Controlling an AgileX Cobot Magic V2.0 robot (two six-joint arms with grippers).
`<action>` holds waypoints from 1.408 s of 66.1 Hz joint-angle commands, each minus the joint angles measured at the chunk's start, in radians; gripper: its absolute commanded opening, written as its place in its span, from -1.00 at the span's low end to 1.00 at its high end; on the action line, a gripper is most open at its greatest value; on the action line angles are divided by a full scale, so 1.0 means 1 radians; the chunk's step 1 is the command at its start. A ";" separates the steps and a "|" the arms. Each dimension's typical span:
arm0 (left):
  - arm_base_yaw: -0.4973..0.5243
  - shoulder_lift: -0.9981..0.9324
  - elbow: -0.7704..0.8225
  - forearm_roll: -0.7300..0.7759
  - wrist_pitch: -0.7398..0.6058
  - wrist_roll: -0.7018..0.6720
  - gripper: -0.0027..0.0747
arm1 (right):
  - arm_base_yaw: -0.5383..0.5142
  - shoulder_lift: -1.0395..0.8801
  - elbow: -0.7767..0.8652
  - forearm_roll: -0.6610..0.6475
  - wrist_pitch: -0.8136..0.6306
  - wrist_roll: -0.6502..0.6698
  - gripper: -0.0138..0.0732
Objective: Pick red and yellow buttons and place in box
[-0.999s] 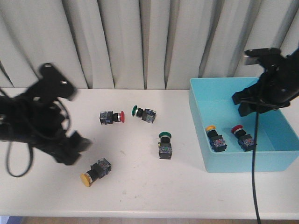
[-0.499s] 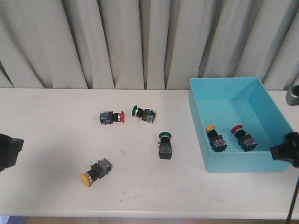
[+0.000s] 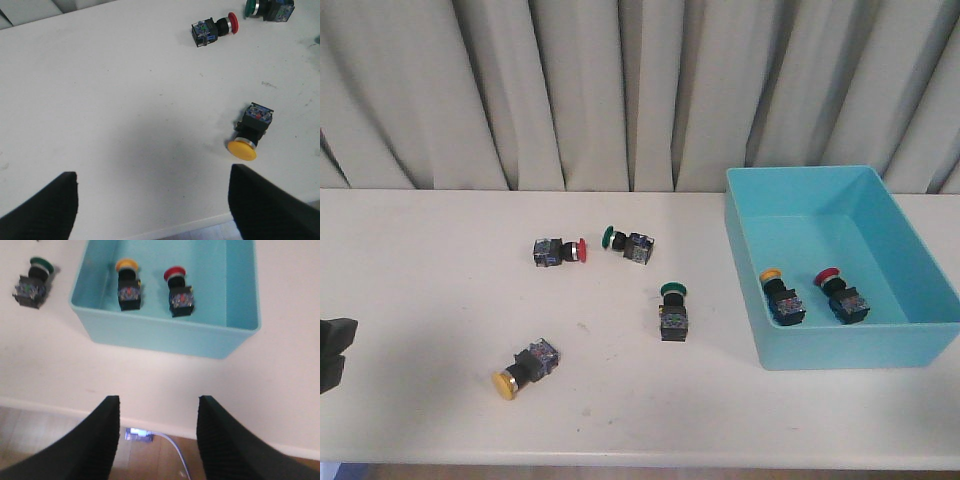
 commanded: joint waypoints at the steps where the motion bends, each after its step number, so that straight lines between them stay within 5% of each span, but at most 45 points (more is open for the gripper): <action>1: 0.000 -0.003 -0.023 0.007 -0.082 -0.010 0.56 | -0.004 -0.050 -0.021 -0.002 -0.098 -0.005 0.05; 15: 0.000 -0.003 -0.023 0.010 -0.109 -0.009 0.23 | -0.004 -0.084 -0.021 0.002 -0.104 -0.005 -0.14; 39: 0.000 -0.003 -0.023 0.031 -0.118 -0.009 -0.94 | -0.004 -0.084 -0.021 0.029 -0.104 -0.005 -0.71; 77: 0.000 -0.003 -0.018 0.030 -0.103 -0.010 -0.95 | -0.004 -0.084 -0.021 0.025 -0.021 -0.005 -0.70; 93: 0.087 -0.239 0.190 -0.034 -0.249 0.043 -0.95 | -0.004 -0.084 -0.021 0.028 -0.011 -0.005 -0.70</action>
